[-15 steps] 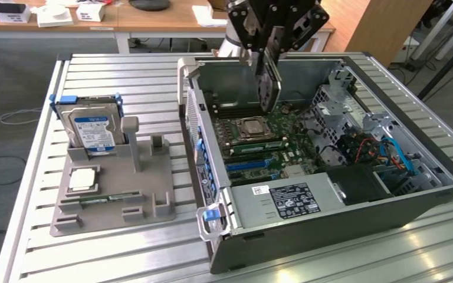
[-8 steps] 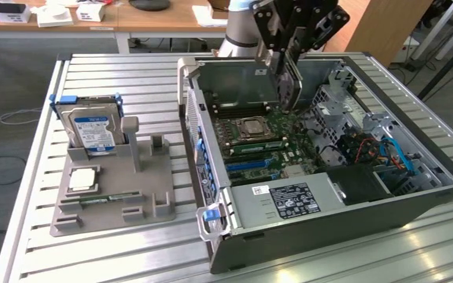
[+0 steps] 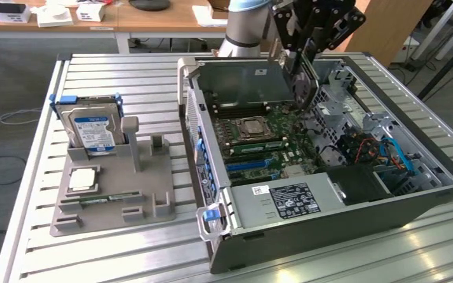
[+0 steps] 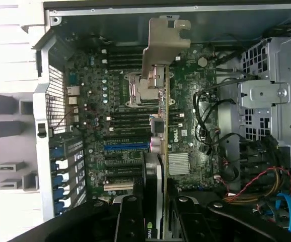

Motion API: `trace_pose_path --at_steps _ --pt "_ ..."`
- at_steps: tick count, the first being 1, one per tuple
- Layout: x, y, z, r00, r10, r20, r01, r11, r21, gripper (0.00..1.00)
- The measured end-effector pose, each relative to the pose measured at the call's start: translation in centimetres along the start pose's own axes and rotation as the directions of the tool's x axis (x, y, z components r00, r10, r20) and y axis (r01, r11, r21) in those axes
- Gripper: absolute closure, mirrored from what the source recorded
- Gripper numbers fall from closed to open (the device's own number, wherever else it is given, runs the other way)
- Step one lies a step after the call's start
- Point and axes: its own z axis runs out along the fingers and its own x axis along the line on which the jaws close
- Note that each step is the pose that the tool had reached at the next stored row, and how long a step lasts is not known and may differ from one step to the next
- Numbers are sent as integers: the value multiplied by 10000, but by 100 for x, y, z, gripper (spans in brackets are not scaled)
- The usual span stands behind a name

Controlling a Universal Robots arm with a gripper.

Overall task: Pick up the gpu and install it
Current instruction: 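Pick up the gpu and move the gpu toward the slot, then insert the gpu into the slot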

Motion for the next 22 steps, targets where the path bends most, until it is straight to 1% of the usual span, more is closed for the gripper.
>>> trace_pose_path --at_steps 1,2,3,17,22 --pt "-97 7 3 10000 -1 0 1 10000 0 73" --pt "-247 19 8 10000 -1 0 1 10000 0 73" --pt "-292 22 8 10000 -2 -1 2 10000 1 73" --pt "-292 22 9 10000 -14 -1 14 10000 0 73" --pt "-293 22 9 9989 -459 -21 459 9989 -13 73"
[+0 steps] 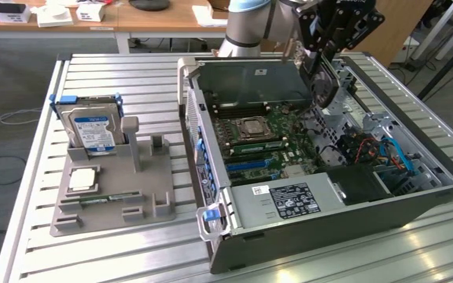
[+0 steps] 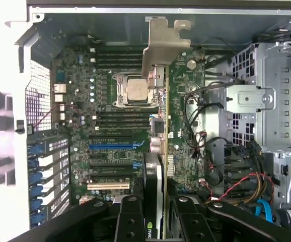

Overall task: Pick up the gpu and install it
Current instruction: 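Insert the gpu into the slot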

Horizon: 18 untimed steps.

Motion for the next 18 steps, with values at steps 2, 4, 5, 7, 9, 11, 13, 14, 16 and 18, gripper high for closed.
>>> trace_pose_path --at_steps 2,4,5,7,9,11,13,14,16,18 --pt "0 0 0 9997 -263 -13 263 9997 -6 73" --pt "0 0 1 9983 -577 -28 577 9983 -14 73" --pt "0 0 2 9972 -746 -36 746 9972 -19 73" --pt "0 0 5 9939 -1101 -52 1101 9939 -31 73" --pt "0 0 7 9891 -1468 -67 1467 9892 -43 73" --pt "0 -1 9 9832 -1822 -82 1822 9833 -55 73" --pt "0 -1 11 9757 -2190 -98 2190 9757 -69 73" --pt "0 -1 12 9716 -2365 -105 2364 9716 -75 73" --pt "0 -1 14 9625 -2712 -119 2711 9625 -88 73" --pt "1 -1 17 9521 -3056 -132 3055 9521 -102 73"
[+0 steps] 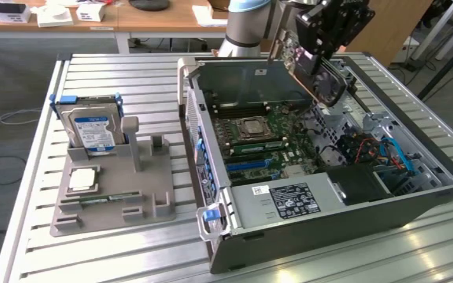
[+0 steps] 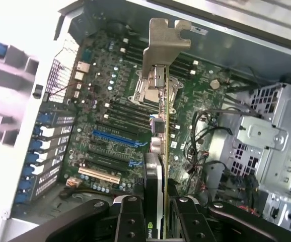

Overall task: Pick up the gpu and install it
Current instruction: 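Insert the gpu into the slot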

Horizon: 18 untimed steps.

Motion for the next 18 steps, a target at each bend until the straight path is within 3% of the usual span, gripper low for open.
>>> trace_pose_path --at_steps 4,8,13,18 --pt "0 0 4 9973 -735 -35 734 9973 -21 73" --pt "0 0 10 9895 -1444 -66 1443 9895 -44 73" --pt "1 -1 17 9721 -2341 -104 2341 9722 -76 73" --pt "1 -1 24 9468 -3214 -138 3213 9469 -111 73"
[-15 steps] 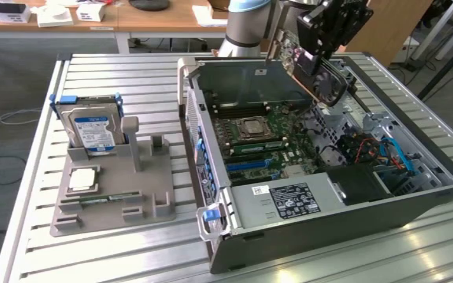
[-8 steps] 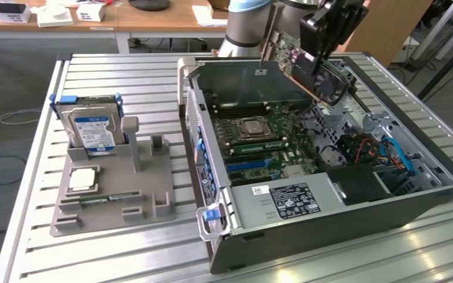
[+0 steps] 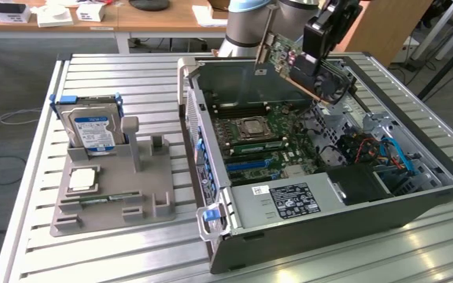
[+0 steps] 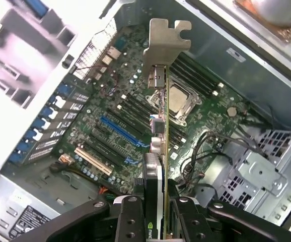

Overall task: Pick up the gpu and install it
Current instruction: 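Insert the gpu into the slot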

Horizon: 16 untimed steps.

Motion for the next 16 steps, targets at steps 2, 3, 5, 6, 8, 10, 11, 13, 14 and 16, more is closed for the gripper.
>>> trace_pose_path --at_steps 2,3,5,6,8,10,11,13,14,16 --pt "0 0 3 9994 -359 -16 359 9994 -10 73" --pt "0 0 4 9986 -538 -25 538 9986 -14 73" --pt "0 0 7 9958 -912 -42 912 9958 -26 73" --pt "0 0 8 9940 -1091 -50 1091 9940 -31 73" --pt "1 -1 11 9895 -1447 -66 1447 9895 -43 73" --pt "0 -1 14 9834 -1813 -81 1813 9834 -55 73" --pt "0 -1 15 9799 -1995 -89 1994 9799 -61 73" --pt "1 -1 18 9721 -2345 -103 2344 9721 -75 73" --pt "1 -1 20 9677 -2520 -110 2519 9677 -82 73" --pt "1 -1 23 9580 -2865 -124 2864 9581 -95 73"
